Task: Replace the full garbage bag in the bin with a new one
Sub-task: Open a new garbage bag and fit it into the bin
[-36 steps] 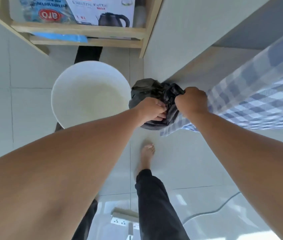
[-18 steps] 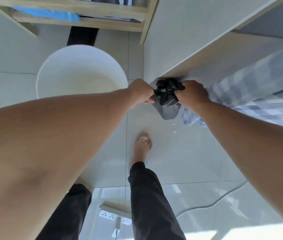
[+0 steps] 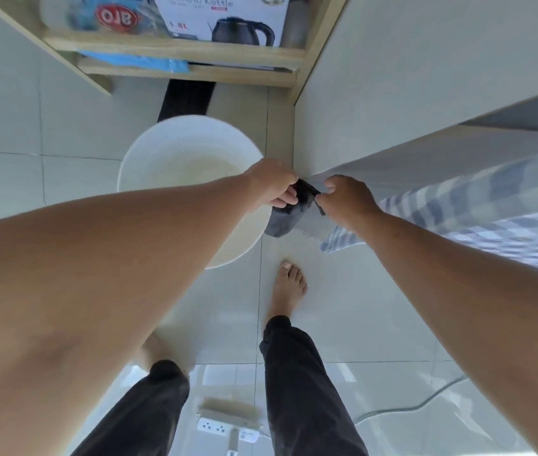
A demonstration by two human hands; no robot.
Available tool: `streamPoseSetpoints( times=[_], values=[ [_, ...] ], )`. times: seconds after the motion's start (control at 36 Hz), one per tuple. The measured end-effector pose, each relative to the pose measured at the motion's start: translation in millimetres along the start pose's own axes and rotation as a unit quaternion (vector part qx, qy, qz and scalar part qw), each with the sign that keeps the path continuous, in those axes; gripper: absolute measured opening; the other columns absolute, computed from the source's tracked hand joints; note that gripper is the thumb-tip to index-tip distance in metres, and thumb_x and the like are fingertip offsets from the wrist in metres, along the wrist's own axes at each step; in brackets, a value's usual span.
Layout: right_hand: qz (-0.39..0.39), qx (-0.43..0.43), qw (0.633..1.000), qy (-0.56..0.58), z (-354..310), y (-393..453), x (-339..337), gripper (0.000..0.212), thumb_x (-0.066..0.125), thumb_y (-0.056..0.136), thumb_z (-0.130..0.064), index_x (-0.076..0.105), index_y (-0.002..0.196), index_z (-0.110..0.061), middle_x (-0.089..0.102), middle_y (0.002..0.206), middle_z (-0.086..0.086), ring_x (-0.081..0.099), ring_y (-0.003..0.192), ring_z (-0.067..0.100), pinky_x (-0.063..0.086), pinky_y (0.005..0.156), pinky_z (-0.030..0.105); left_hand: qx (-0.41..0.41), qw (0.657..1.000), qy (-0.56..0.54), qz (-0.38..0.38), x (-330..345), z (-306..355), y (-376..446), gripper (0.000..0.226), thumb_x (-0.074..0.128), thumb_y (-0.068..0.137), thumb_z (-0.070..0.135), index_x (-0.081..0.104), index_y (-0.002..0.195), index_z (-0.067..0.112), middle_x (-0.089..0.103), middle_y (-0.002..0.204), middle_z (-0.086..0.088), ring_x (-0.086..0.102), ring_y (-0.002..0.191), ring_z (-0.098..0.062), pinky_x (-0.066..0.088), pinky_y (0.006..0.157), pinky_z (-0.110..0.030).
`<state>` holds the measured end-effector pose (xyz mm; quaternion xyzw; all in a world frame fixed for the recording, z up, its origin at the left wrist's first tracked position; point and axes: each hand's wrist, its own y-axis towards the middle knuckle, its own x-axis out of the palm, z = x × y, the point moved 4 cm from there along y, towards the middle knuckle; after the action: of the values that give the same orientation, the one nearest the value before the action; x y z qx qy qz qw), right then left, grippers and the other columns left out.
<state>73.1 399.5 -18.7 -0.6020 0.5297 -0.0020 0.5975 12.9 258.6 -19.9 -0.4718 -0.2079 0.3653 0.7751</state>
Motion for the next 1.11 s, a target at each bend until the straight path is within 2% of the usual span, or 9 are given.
streamPoseSetpoints(
  times=[0.19,0.36,0.5,0.61,0.75,0.86,0.92,0.97,1.11],
  values=[
    [0.006,-0.032,0.999,-0.001,-66,-21,-13,0.026,0.047,0.081,-0.009,0.032,0.06,-0.016,0.039,0.061,0.003,0.039,0.065,0.026,0.028,0.055,0.03,0.02,0.998,-0.01,0.06,-90,22,-37,0.013,0.047,0.099,0.01,0.058,0.105,0.006,0.065,0.09,-0.013,0.065,0.075,-0.02,0.057,0.067,-0.023],
    [0.019,-0.059,0.998,-0.005,-134,-33,6,0.032,0.049,0.087,-0.016,0.065,0.112,-0.003,0.068,0.114,0.013,0.06,0.11,0.032,0.049,0.093,0.038,0.047,0.991,-0.022,0.125,-177,-6,-63,0.016,0.05,0.096,0.015,0.063,0.104,0.008,0.068,0.09,-0.012,0.064,0.075,-0.025,0.053,0.065,-0.026],
    [0.027,-0.079,0.996,0.001,-207,-41,55,0.032,0.044,0.087,-0.014,0.036,0.062,-0.032,0.039,0.068,-0.007,0.042,0.079,0.021,0.034,0.064,0.024,0.058,0.983,-0.066,0.162,-260,-64,-85,0.018,0.049,0.096,0.015,0.057,0.08,0.014,0.061,0.073,-0.006,0.06,0.063,-0.019,0.052,0.061,-0.028],
    [0.026,-0.084,0.996,0.035,-265,-49,106,0.042,0.046,0.091,-0.017,0.059,0.131,-0.02,0.058,0.135,-0.001,0.051,0.125,0.019,0.045,0.101,0.03,0.016,0.98,-0.091,0.176,-322,-129,-100,0.012,0.053,0.097,0.016,0.061,0.098,0.008,0.066,0.083,-0.009,0.064,0.068,-0.019,0.052,0.059,-0.027],
    [0.023,-0.086,0.996,0.033,-313,-57,151,0.035,0.044,0.088,-0.011,0.064,0.117,-0.007,0.064,0.114,0.006,0.056,0.109,0.025,0.044,0.087,0.026,-0.037,0.978,-0.104,0.179,-367,-184,-109,0.011,0.052,0.098,0.016,0.06,0.1,0.008,0.065,0.082,-0.007,0.063,0.068,-0.018,0.052,0.059,-0.028],
    [-0.002,-0.059,0.997,0.057,-345,-50,198,0.045,0.044,0.09,-0.013,0.057,0.133,-0.015,0.055,0.137,0.002,0.052,0.124,0.022,0.038,0.088,0.019,-0.078,0.977,-0.136,0.148,-399,-226,-110,0.028,0.041,0.097,0.008,0.047,0.073,0.019,0.046,0.07,-0.001,0.044,0.058,-0.014,0.037,0.053,-0.023],
    [-0.008,-0.03,0.997,0.072,-350,-39,221,0.029,0.044,0.085,-0.01,0.066,0.097,-0.023,0.063,0.102,-0.002,0.059,0.09,0.018,0.042,0.071,0.016,-0.093,0.976,-0.145,0.133,-407,-244,-103,0.034,0.037,0.096,0.004,0.037,0.067,0.022,0.036,0.067,-0.002,0.034,0.056,-0.015,0.028,0.05,-0.025],
    [0.005,0.004,0.997,0.081,-350,-28,240,0.029,0.043,0.078,-0.005,0.033,0.059,-0.024,0.035,0.061,-0.005,0.032,0.053,0.015,0.022,0.041,0.018,-0.098,0.974,-0.139,0.15,-412,-259,-89,0.028,0.04,0.095,0.004,0.041,0.073,0.022,0.04,0.072,-0.005,0.037,0.062,-0.018,0.03,0.051,-0.025],
    [0.005,0.075,0.99,0.122,-335,3,277,0.033,0.047,0.079,-0.004,0.027,0.056,-0.017,0.03,0.056,-0.001,0.026,0.049,0.018,0.018,0.044,0.024,-0.092,0.977,-0.132,0.141,-400,-283,-46,0.014,0.042,0.095,0.003,0.044,0.089,0.016,0.046,0.092,-0.012,0.04,0.078,-0.022,0.035,0.056,-0.027]
  ],
)
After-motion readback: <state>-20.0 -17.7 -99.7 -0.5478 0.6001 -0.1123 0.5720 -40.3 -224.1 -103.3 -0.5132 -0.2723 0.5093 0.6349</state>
